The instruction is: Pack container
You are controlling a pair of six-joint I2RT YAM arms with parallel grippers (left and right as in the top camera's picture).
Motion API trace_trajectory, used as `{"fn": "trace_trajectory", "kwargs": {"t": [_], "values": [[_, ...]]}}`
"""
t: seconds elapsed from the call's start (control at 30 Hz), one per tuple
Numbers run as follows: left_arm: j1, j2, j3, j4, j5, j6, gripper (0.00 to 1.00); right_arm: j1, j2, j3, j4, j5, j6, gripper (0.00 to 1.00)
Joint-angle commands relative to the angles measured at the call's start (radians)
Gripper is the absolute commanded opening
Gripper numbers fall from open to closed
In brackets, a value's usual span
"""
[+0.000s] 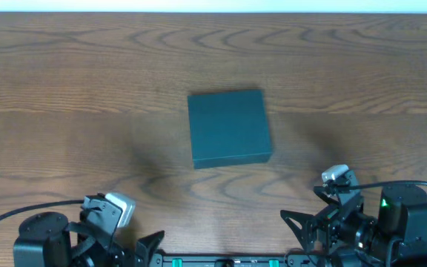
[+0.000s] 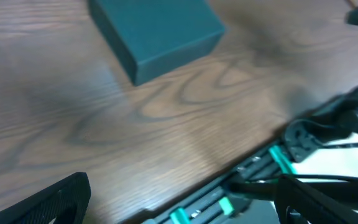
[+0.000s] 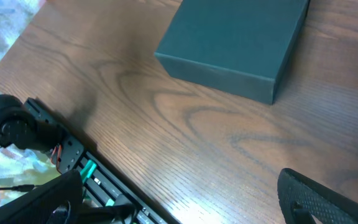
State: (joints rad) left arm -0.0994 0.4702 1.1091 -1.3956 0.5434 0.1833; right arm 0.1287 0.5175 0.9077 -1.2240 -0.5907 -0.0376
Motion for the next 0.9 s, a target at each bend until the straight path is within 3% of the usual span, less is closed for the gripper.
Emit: {"fn": "trace_trajectory", "kwargs": {"t": [0.0, 0.3, 0.67, 0.87], "values": [[0.006, -0.008, -0.010, 0.064, -0.153, 0.013, 0.95, -0.010, -0.002, -0.005, 0.001, 0.000, 0.010, 0.99], [0.090, -0.168, -0.319, 0.478, -0.263, 0.023, 0.95, -0.010, -0.002, -0.005, 0.001, 0.000, 0.010, 0.99], [0.112, -0.420, -0.783, 0.875, -0.262, -0.249, 0.95, -0.010, -0.002, -0.005, 0.001, 0.000, 0.010, 0.99], [0.113, -0.467, -0.914, 0.961, -0.262, -0.336, 0.95, -0.010, -0.002, -0.005, 0.001, 0.000, 0.010, 0.99]]}}
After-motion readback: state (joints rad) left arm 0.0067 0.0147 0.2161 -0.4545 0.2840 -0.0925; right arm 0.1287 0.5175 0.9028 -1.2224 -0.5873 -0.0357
